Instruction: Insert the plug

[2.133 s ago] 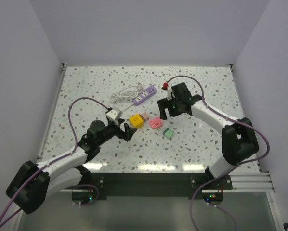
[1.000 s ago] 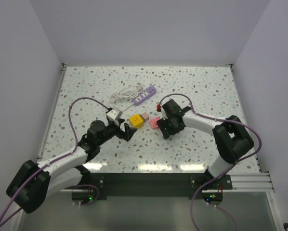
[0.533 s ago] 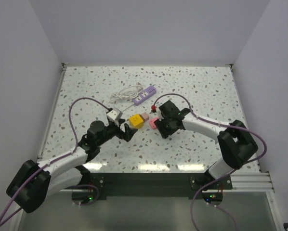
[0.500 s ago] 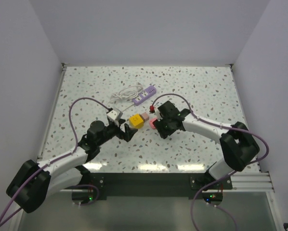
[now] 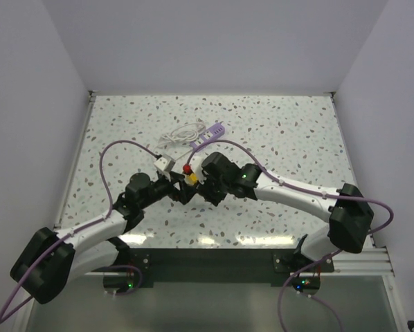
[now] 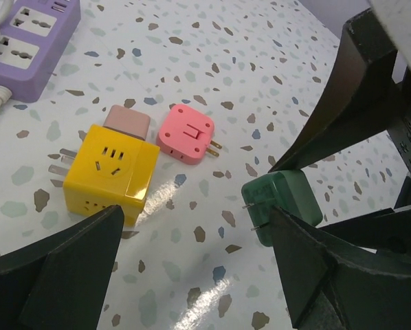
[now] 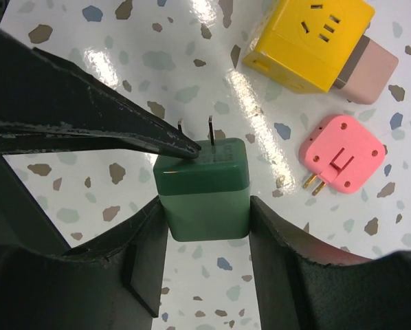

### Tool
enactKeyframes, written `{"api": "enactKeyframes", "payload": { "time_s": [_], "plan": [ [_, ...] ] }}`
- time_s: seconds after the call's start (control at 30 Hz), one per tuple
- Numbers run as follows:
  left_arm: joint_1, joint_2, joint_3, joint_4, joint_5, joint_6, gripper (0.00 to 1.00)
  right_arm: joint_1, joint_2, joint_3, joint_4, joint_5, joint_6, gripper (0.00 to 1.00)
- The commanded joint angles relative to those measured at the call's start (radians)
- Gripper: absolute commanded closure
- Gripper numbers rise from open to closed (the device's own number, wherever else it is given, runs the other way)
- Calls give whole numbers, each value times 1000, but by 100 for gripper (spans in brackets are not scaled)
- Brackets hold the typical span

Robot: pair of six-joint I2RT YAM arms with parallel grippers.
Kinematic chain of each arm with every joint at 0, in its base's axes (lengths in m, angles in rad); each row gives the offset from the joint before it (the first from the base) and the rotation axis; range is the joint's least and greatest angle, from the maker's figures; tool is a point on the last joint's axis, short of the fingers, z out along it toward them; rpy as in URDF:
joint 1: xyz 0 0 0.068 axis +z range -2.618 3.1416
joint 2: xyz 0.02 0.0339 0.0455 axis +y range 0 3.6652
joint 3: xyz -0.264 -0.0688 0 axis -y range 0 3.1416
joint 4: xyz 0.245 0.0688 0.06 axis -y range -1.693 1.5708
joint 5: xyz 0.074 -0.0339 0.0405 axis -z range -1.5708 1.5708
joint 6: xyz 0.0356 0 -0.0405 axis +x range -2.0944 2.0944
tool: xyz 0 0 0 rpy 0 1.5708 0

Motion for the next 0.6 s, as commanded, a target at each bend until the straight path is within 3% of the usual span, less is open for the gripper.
{"api": "enactKeyframes", "payload": {
  "time_s": [0.0,0.27,0.57],
  "plan": [
    [5,22,23,66,62,-38,8,29,-7,56,-1,37,-27,93],
    [5,88,-1,230,213,-123,11,61,-12,61,-9,91,-28,94],
    [5,108,0,247,271,-140,11,63,-55,38,2,143,-30,93]
  ]
}}
